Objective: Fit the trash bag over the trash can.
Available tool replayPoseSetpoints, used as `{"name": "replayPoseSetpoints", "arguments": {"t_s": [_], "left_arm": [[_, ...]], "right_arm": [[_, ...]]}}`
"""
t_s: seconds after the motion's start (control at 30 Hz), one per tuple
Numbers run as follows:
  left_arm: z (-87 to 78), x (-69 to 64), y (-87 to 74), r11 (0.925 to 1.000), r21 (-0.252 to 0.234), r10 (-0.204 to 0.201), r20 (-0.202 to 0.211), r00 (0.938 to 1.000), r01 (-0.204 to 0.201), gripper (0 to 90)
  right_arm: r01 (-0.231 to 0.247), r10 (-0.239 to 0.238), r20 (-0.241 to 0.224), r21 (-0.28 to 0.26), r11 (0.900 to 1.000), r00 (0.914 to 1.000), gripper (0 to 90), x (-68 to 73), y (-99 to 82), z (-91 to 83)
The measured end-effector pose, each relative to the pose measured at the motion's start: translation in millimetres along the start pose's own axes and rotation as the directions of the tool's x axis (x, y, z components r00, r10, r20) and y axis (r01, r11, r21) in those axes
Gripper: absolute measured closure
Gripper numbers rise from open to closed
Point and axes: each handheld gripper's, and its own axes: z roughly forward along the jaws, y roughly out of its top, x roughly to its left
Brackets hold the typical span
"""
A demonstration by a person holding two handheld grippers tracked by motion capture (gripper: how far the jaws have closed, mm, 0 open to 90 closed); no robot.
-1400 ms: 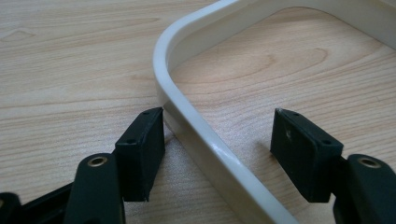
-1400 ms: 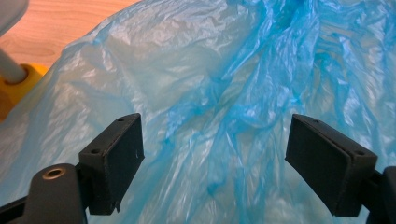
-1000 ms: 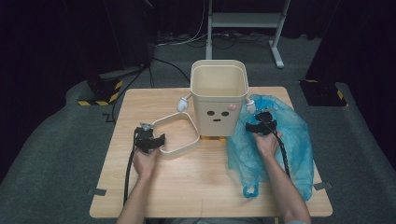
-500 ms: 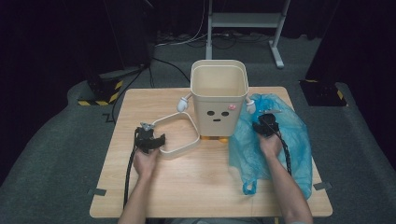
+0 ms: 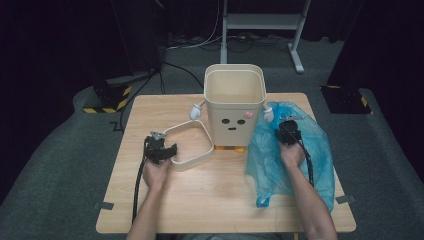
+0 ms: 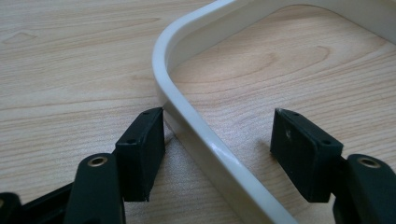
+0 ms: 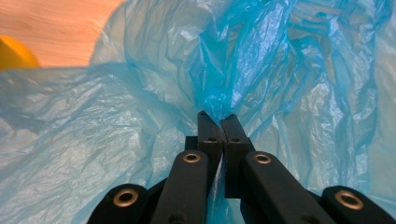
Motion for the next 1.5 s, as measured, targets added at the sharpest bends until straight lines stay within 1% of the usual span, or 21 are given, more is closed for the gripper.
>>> {"name": "replayPoseSetpoints", "arguments": {"t_s": [0.1, 0.23, 0.27, 0.33, 0.57, 0.73, 0.93, 1.1, 1.2, 1.27, 1.5], "left_arm": [[0.0, 0.0, 0.0, 1.0, 0.0, 0.0, 0.0, 1.0, 0.0, 35.0], [0.0, 0.0, 0.0, 1.0, 0.0, 0.0, 0.0, 1.0, 0.0, 35.0], [0.0, 0.0, 0.0, 1.0, 0.0, 0.0, 0.0, 1.0, 0.0, 35.0], [0.0, 0.0, 0.0, 1.0, 0.0, 0.0, 0.0, 1.0, 0.0, 35.0], [0.0, 0.0, 0.0, 1.0, 0.0, 0.0, 0.0, 1.0, 0.0, 35.0], [0.0, 0.0, 0.0, 1.0, 0.0, 0.0, -0.001, 1.0, 0.0, 35.1], [0.1, -0.2, 0.1, 1.0, 0.0, 0.002, -0.002, 1.0, -0.002, 35.3], [0.2, -0.3, 0.0, 1.0, 0.0, 0.003, -0.006, 1.0, -0.003, 35.2], [0.2, -0.3, 0.0, 1.0, 0.0, 0.002, -0.006, 1.0, -0.002, 35.2], [0.2, -0.3, 0.0, 1.0, 0.0, 0.003, -0.006, 1.0, -0.003, 35.2], [0.2, -0.3, 0.0, 1.0, 0.0, 0.002, -0.006, 1.0, -0.002, 35.2]], "right_arm": [[0.011, -0.012, -0.015, -0.02, 0.9997, 0.9998, 89.5, -1.9, 1.9, -9.6], [0.005, -0.006, -0.024, -0.047, 0.9989, 0.9997, 89.7, -5.9, 3.7, -23.2], [0.002, -0.004, -0.027, -0.049, 0.9988, 0.9996, 89.7, -6.8, 3.8, -26.1], [0.015, -0.016, -0.025, -0.049, 0.9987, 0.9995, 89.8, -8.6, 4.1, -31.4], [0.022, -0.025, -0.048, -0.061, 0.9979, 0.9986, 89.9, -13.4, 4.3, -49.3], [0.011, -0.014, -0.049, -0.069, 0.9976, 0.9987, 89.9, -16.2, 6.6, -60.5], [0.031, -0.036, -0.053, -0.085, 0.9959, 0.998, 89.9, -17.5, 8.5, -77.1], [0.045, -0.05, -0.058, -0.096, 0.9944, 0.9971, 89.9, -22.1, 11.2, -87.7], [0.038, -0.044, -0.06, -0.106, 0.9936, 0.9972, 89.9, -24.2, 12.7, -94.6], [0.043, -0.049, -0.057, -0.113, 0.9927, 0.9971, 90.0, -24.5, 13.2, -98.7], [0.039, -0.046, -0.063, -0.115, 0.9926, 0.9969, 90.0, -27.6, 14.9, -107.6]]}}
